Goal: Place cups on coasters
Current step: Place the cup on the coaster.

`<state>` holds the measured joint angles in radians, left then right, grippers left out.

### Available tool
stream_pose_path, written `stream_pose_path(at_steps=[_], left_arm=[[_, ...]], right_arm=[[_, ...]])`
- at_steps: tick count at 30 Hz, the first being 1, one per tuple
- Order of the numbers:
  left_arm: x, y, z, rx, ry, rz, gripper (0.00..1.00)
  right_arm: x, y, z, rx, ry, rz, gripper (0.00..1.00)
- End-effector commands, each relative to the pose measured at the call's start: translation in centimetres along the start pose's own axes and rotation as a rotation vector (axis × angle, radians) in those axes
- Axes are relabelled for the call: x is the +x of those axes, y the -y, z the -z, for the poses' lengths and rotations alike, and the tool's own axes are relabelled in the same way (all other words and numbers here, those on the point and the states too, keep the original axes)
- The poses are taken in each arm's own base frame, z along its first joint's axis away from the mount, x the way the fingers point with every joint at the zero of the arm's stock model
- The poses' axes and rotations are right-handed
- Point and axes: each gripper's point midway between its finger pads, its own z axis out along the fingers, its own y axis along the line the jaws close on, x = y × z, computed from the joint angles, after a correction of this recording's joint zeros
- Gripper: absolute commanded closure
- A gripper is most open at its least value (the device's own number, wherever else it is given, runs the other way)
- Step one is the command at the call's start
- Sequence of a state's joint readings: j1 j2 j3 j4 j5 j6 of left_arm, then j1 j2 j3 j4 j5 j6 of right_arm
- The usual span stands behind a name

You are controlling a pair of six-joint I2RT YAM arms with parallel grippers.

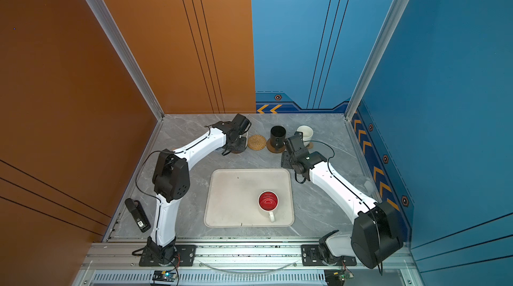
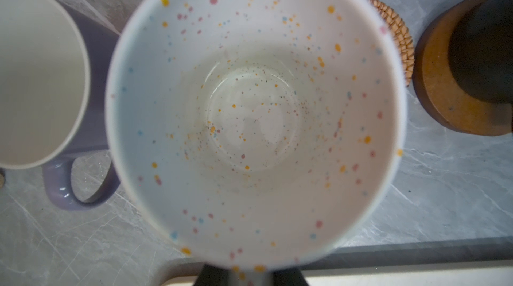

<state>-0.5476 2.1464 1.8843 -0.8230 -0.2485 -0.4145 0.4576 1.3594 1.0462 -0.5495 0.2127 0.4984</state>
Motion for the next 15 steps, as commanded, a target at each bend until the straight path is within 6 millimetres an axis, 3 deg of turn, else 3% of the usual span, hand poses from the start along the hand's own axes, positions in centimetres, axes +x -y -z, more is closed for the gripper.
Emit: stream_pose_path(at_steps=[1, 15], left_arm=[[-3.2, 0.0, 0.9, 0.019, 0.087, 0.034, 1.0], [-3.1, -0.2, -0.4, 0.016, 0.085, 0.056, 1.0]], right_arm=[[-0.3, 0.1, 0.3, 0.008, -0.014, -0.022, 0.3], [-0.4, -0.1, 0.0, 0.016, -0.027, -0.017, 0.3]])
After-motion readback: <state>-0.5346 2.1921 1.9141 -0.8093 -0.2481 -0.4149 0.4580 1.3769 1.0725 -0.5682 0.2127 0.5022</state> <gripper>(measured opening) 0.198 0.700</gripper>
